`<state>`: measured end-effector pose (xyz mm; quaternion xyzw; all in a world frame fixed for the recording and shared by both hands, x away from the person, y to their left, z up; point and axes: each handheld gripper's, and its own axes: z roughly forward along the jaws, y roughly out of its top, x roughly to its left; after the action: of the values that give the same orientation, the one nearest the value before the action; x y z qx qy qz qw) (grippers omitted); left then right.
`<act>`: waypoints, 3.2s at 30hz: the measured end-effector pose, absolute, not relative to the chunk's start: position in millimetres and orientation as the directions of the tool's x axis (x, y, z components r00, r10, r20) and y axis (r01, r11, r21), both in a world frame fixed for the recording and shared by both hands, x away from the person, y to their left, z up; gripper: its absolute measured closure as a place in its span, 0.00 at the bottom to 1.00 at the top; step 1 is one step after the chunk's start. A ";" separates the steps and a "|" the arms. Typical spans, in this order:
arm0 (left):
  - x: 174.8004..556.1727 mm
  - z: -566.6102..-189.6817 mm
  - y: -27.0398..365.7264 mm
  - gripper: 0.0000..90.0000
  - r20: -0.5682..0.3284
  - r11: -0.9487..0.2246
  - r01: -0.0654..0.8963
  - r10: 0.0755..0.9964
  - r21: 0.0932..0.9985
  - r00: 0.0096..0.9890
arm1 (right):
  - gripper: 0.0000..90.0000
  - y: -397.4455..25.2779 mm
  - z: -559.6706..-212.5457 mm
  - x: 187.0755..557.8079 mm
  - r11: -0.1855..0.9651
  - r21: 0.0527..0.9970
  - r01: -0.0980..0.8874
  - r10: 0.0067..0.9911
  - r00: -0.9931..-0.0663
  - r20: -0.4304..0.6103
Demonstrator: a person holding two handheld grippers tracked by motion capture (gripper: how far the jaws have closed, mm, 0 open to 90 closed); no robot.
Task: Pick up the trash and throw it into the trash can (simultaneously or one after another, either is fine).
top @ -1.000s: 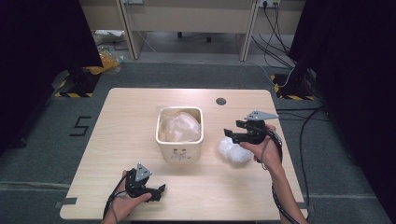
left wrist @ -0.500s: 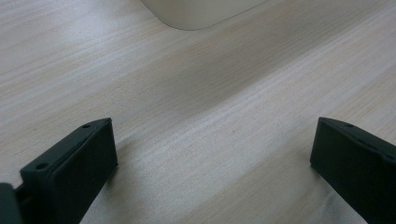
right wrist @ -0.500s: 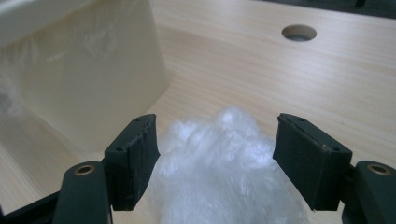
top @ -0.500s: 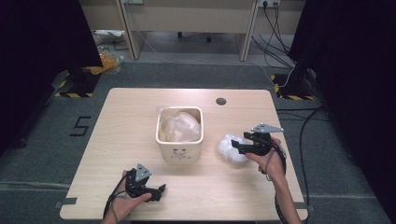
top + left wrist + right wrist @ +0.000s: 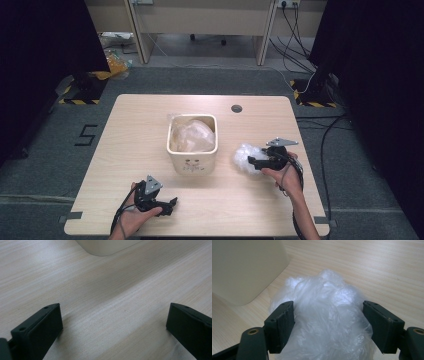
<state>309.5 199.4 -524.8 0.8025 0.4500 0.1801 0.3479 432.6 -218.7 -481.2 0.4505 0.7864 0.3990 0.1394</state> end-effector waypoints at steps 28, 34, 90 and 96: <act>309.2 -524.6 199.7 0.00 -0.024 -0.354 0.598 0.847 0.718 0.531 | 0.70 -219.7 -484.2 427.7 0.307 0.773 0.555 0.810 -0.579 0.094; 309.1 -524.6 199.7 0.00 -0.024 -0.354 0.598 0.847 0.719 0.531 | 0.71 -226.4 -467.0 423.9 0.258 0.808 0.529 0.807 -0.578 0.121; 309.2 -524.7 199.8 0.00 -0.021 -0.357 0.597 0.847 0.719 0.532 | 0.71 -72.2 -331.9 446.2 0.360 0.880 0.309 0.580 -0.813 0.048; 309.1 -524.7 199.9 0.00 -0.021 -0.357 0.597 0.847 0.719 0.532 | 0.71 -47.2 -353.1 451.3 0.415 0.846 0.336 0.550 -0.833 0.061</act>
<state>309.1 199.9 -524.7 0.8037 0.4490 0.1804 0.3464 451.3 -47.2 -353.1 0.2659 0.8333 0.4712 0.1137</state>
